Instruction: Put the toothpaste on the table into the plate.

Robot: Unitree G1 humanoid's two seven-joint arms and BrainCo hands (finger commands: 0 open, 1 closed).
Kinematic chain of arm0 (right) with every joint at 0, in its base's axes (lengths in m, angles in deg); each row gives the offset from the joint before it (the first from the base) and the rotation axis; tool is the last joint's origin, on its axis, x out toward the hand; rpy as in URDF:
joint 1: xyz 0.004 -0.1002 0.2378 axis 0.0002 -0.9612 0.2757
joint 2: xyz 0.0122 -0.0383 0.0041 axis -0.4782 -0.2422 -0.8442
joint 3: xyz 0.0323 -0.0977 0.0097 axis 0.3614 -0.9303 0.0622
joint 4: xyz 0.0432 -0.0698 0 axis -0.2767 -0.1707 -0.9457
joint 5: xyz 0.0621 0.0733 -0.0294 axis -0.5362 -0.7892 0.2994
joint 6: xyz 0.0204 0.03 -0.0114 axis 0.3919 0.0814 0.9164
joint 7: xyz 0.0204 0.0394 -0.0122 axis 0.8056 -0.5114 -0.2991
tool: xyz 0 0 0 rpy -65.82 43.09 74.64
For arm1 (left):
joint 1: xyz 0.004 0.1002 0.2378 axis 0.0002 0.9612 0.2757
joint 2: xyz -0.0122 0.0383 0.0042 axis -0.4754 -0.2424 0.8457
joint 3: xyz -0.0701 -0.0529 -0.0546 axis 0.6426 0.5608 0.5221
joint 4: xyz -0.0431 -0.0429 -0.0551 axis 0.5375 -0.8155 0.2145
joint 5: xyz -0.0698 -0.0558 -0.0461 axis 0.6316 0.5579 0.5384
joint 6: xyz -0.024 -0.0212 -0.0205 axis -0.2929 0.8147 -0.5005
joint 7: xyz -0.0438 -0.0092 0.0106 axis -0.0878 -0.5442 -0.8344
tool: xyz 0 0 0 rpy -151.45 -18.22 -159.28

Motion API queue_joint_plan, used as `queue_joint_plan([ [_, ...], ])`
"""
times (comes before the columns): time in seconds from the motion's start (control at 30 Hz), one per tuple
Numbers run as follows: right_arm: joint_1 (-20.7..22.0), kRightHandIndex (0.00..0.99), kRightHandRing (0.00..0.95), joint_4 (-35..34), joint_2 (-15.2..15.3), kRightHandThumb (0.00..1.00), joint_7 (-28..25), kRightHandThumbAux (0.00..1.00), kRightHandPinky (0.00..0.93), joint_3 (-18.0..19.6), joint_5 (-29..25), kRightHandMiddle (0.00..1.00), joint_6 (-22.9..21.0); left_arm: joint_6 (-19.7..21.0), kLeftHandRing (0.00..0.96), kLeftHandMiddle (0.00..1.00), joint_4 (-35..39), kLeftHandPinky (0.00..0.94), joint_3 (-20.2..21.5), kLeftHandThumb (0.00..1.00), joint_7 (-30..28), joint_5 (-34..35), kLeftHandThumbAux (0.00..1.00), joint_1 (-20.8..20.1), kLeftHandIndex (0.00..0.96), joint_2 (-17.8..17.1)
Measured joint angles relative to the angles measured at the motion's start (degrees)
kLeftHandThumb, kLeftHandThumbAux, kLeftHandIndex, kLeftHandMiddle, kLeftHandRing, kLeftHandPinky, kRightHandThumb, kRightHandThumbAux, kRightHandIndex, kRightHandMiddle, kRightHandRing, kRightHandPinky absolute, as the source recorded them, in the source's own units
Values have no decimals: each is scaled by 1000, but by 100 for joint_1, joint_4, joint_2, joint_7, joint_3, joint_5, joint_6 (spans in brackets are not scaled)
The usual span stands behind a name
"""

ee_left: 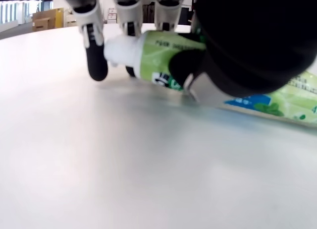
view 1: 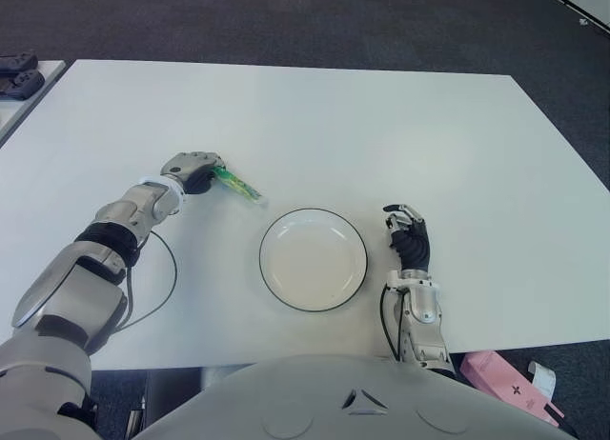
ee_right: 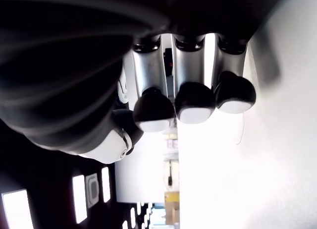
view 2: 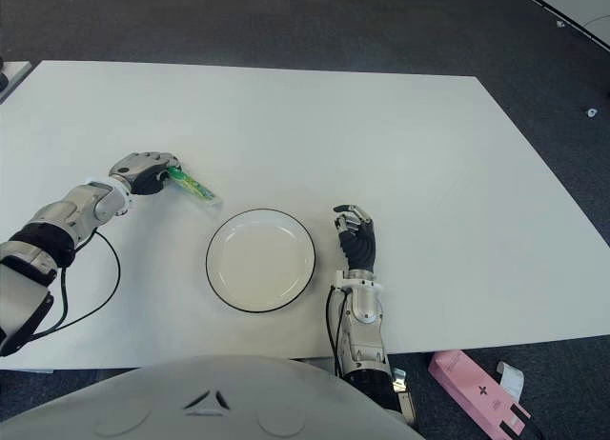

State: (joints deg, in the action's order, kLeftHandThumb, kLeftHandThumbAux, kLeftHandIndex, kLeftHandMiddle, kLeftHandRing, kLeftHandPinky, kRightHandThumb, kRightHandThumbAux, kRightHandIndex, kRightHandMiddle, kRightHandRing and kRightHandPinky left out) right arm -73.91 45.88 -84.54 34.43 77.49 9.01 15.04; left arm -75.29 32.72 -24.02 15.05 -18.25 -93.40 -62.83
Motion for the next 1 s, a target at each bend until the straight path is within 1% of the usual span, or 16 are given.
queue_joint_plan([
  [0.37, 88, 438, 865, 71, 1, 703, -17, 726, 856, 1, -5, 884, -1, -196, 879, 897, -30, 835, 190, 749, -71, 205, 698, 55, 443, 14],
  [0.53, 126, 438, 870, 105, -1, 703, 2, 725, 867, 1, -4, 888, -1, -366, 896, 923, -76, 876, 370, 746, -183, 415, 700, 67, 441, 31],
  [0.67, 137, 438, 874, 118, -1, 704, 6, 725, 871, 0, -4, 893, -1, -467, 903, 937, -99, 891, 510, 744, -312, 547, 701, 69, 441, 36],
  [0.77, 142, 438, 875, 119, -1, 703, 4, 725, 867, -1, -6, 894, -1, -556, 901, 940, -91, 892, 701, 743, -445, 794, 701, 113, 441, 59],
  [1.0, 178, 438, 871, 142, 1, 703, -53, 725, 859, 0, -31, 887, -1, -594, 896, 926, 166, 885, 1433, 746, -883, 1715, 700, 243, 441, 213],
])
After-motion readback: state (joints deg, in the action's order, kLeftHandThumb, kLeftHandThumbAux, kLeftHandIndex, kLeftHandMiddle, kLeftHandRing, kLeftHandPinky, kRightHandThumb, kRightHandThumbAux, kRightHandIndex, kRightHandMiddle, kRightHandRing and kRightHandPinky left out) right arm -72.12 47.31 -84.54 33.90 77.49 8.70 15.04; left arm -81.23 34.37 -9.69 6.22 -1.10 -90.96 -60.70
